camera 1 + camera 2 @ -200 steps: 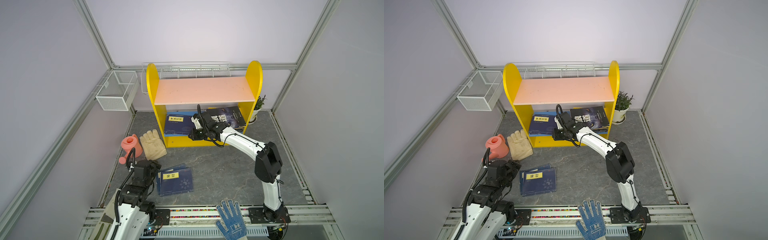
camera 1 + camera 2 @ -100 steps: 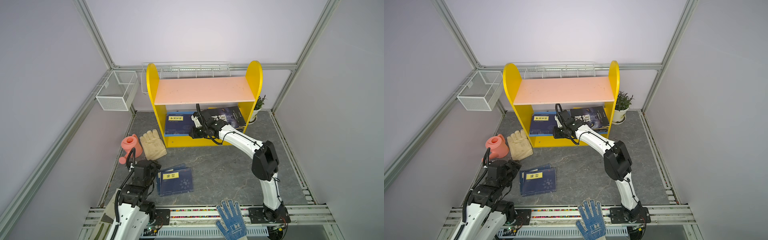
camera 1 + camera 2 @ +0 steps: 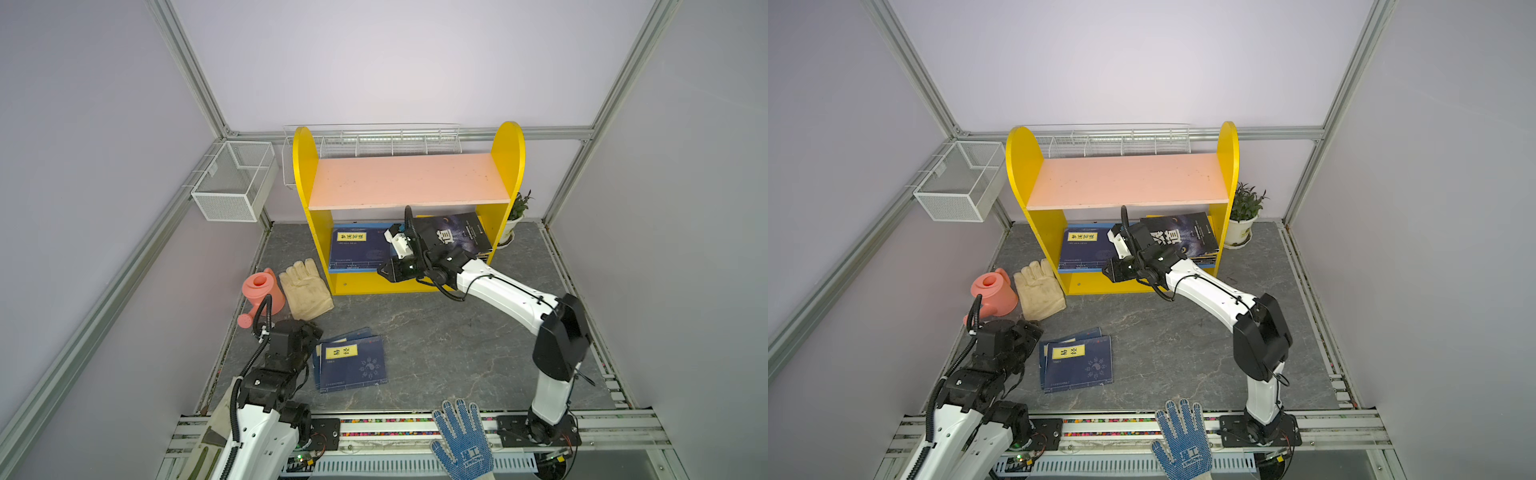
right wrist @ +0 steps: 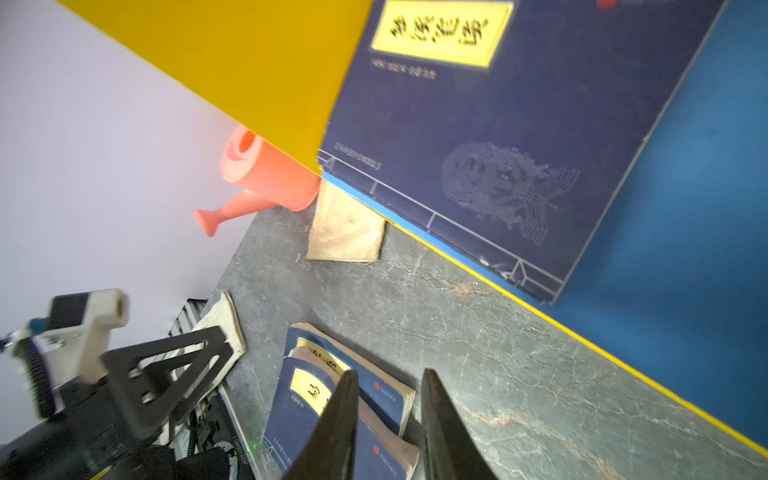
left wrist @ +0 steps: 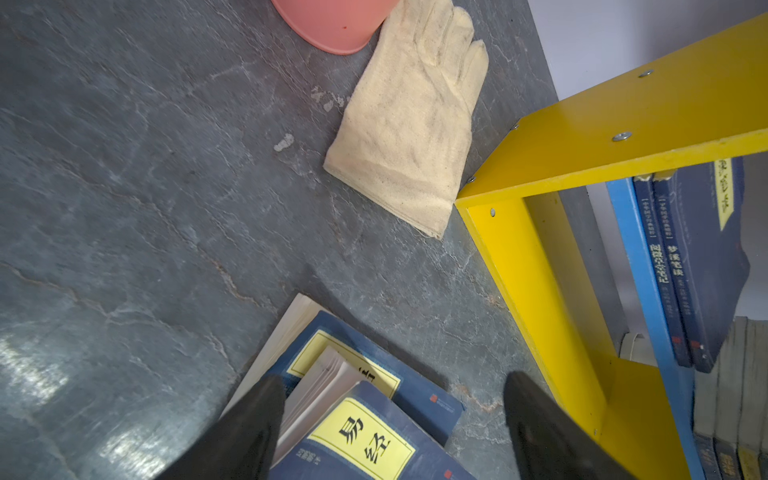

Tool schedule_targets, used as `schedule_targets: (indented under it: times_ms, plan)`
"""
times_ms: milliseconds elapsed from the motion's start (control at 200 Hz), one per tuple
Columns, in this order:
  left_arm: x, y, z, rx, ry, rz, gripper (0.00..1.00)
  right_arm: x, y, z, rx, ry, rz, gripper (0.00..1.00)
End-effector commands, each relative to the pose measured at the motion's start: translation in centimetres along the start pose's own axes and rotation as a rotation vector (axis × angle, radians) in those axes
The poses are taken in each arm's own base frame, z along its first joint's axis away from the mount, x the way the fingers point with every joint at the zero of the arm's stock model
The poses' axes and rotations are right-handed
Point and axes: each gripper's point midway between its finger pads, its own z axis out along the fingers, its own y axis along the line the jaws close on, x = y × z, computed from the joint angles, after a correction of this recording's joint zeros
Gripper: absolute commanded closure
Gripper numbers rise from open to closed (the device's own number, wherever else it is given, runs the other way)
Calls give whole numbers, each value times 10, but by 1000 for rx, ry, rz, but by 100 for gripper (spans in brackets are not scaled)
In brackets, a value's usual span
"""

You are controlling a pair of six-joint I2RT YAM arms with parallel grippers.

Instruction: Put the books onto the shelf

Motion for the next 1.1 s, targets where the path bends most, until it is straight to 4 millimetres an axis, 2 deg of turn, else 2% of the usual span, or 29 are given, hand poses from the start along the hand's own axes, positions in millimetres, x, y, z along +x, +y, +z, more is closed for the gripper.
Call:
schedule_targets:
  times_ms: [0, 220, 355, 455, 535, 745, 925, 1095]
  plan:
    - [2, 5, 4, -18, 3, -9, 17, -7, 3, -37, 44, -99, -49, 71]
    - [5, 3, 9, -18, 18, -7, 17, 28, -50, -79, 274, -114, 70, 74]
    - [6, 2, 12, -19, 21, -6, 17, 48, -80, -84, 320, -44, 216, 76]
    - [6, 3, 13, -21, 23, -5, 17, 55, -97, -82, 306, -30, 302, 77]
    - [6, 4, 11, -20, 21, -7, 17, 53, -109, -84, 317, -41, 328, 77]
    - [4, 7, 7, -17, 2, -18, 17, 24, -125, -96, 349, -105, 297, 77]
    - [4, 9, 7, -26, 3, -25, 17, 11, -146, -96, 372, -116, 322, 77]
    - [3, 9, 6, -23, -3, -29, 17, -8, -151, -96, 345, -164, 338, 76]
